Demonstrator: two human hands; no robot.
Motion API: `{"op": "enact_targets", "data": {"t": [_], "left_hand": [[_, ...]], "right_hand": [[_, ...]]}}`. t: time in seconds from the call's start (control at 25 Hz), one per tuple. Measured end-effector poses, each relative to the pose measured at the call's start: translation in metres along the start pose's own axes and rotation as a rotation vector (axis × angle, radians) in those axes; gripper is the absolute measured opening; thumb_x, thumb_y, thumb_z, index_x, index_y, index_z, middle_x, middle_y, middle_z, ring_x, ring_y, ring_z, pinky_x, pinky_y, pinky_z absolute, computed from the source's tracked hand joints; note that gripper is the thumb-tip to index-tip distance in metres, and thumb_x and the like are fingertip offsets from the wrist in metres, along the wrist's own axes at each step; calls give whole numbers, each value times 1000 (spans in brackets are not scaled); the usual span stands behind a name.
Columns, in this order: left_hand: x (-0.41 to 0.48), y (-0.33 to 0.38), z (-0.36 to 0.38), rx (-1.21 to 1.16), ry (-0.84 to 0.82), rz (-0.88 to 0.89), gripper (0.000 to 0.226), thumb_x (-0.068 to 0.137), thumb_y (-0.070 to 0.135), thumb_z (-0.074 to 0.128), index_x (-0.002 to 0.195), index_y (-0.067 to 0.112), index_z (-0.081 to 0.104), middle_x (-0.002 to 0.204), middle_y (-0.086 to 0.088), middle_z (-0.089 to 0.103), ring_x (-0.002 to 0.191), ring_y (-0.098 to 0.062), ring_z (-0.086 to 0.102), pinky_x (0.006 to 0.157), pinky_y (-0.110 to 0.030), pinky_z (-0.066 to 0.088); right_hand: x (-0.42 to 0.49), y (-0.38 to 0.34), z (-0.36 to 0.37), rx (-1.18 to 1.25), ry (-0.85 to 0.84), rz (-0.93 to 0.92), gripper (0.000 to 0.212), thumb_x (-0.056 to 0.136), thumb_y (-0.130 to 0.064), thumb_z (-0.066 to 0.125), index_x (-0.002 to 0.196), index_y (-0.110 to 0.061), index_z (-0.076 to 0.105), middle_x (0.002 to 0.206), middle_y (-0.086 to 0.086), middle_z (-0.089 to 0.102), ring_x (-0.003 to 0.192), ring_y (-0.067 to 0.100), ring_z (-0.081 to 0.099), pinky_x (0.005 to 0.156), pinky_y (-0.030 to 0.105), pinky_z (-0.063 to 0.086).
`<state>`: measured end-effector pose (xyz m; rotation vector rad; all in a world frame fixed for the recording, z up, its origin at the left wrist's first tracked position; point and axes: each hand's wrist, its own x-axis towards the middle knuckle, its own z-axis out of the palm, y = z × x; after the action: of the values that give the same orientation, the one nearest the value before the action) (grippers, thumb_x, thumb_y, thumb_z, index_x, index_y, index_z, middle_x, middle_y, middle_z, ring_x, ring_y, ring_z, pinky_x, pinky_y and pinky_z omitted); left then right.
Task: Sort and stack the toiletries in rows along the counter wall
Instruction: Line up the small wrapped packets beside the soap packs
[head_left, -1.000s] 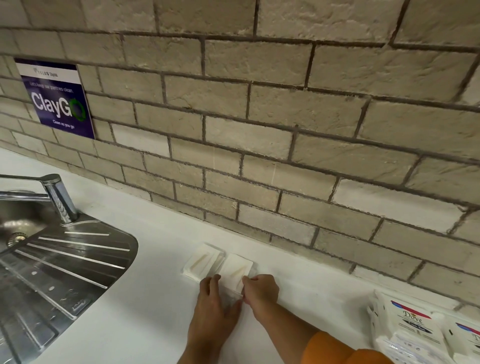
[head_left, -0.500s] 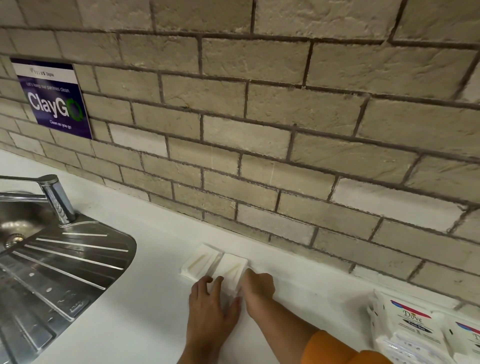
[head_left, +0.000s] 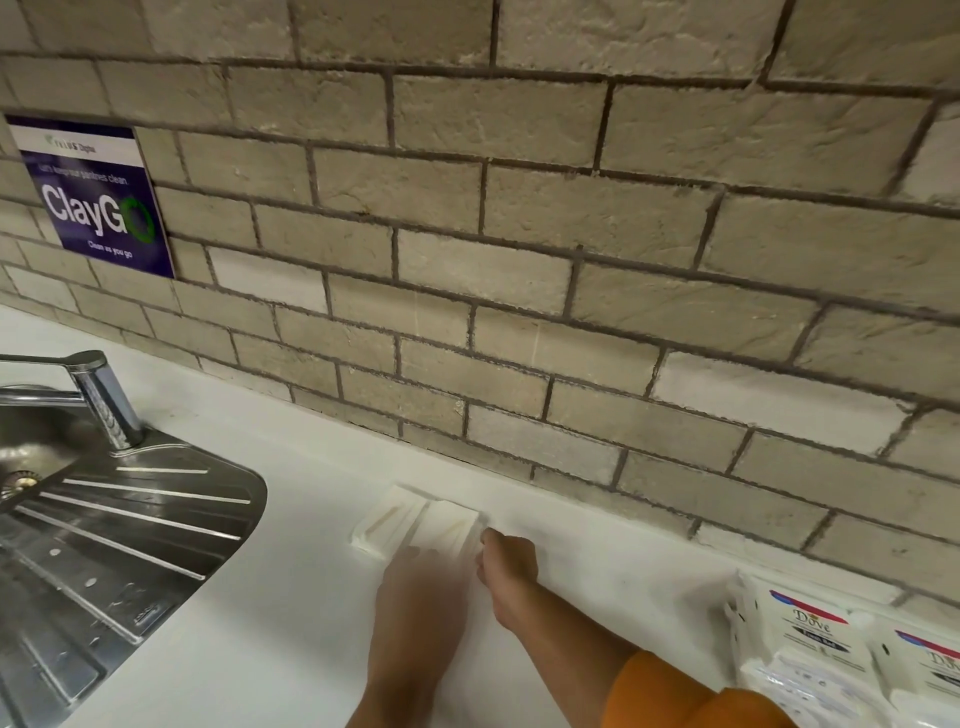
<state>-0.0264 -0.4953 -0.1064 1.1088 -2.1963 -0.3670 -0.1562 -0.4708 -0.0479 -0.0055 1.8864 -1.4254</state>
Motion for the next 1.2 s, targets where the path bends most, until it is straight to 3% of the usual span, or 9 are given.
{"op": "enact_targets", "data": {"t": [0.16, 0.36, 0.52, 0.68, 0.8, 0.92, 1.0, 1.12, 1.2], "left_hand": [[0, 4, -7, 44, 29, 84, 41, 82, 41, 58, 108, 10, 68, 111, -11, 65, 100, -30, 64, 80, -42, 54], [-4, 2, -14, 80, 2, 163, 31, 79, 37, 63, 100, 15, 70, 100, -7, 65, 91, -29, 63, 76, -39, 51], [-23, 26, -16, 18, -25, 251, 29, 77, 34, 60, 94, 14, 69, 92, -5, 62, 82, -28, 62, 72, -38, 52], [-60, 76, 1, -246, -126, 238, 26, 79, 30, 59, 97, 14, 68, 96, -1, 60, 89, -18, 56, 82, -29, 47], [-90, 133, 12, -481, -269, -18, 23, 84, 28, 62, 103, 15, 65, 100, 4, 57, 90, -12, 55, 82, -26, 46], [-112, 195, 28, -595, -526, -211, 32, 87, 37, 65, 113, 19, 62, 107, -1, 61, 98, -18, 61, 82, -26, 46], [-113, 230, 38, -679, -653, -397, 38, 85, 49, 64, 112, 23, 62, 106, -5, 67, 98, -23, 64, 85, -32, 50], [-99, 279, 39, -1009, -743, -953, 43, 83, 50, 70, 98, 10, 62, 81, -10, 61, 65, -25, 56, 64, -32, 48], [-95, 307, 39, -1184, -809, -1172, 49, 81, 46, 74, 99, 3, 59, 75, -12, 52, 61, -25, 50, 57, -30, 46]], "right_hand": [[-17, 2, -21, -96, -77, -44, 14, 84, -13, 54, 74, -8, 62, 58, 4, 53, 59, 22, 49, 64, 36, 45], [-56, 14, -73, -9, -93, -48, 19, 90, -10, 57, 106, -14, 66, 88, 7, 63, 75, 21, 59, 66, 34, 54], [-84, 39, -130, 115, -42, -27, 19, 91, -2, 60, 108, -9, 66, 86, 9, 63, 74, 23, 58, 62, 33, 51], [-101, 66, -181, 285, 57, 10, 20, 90, 2, 59, 106, -8, 67, 81, 11, 62, 70, 25, 55, 63, 35, 50], [-112, 78, -217, 391, 140, -13, 15, 92, 1, 59, 101, -8, 67, 82, 10, 63, 73, 25, 56, 65, 35, 50], [-115, 84, -263, 479, 289, -19, 3, 92, -8, 66, 91, -6, 68, 77, 9, 58, 71, 23, 53, 67, 36, 48], [-111, 82, -297, 532, 425, 27, 18, 93, -21, 70, 85, -5, 67, 72, 9, 55, 63, 23, 50, 65, 36, 46], [-100, 72, -340, 682, 532, 100, 44, 88, -42, 75, 70, -6, 58, 59, 8, 43, 51, 22, 40, 56, 34, 39], [-96, 61, -360, 772, 547, 94, 46, 82, -49, 79, 73, -10, 56, 62, 4, 40, 51, 19, 37, 52, 30, 35]]}}
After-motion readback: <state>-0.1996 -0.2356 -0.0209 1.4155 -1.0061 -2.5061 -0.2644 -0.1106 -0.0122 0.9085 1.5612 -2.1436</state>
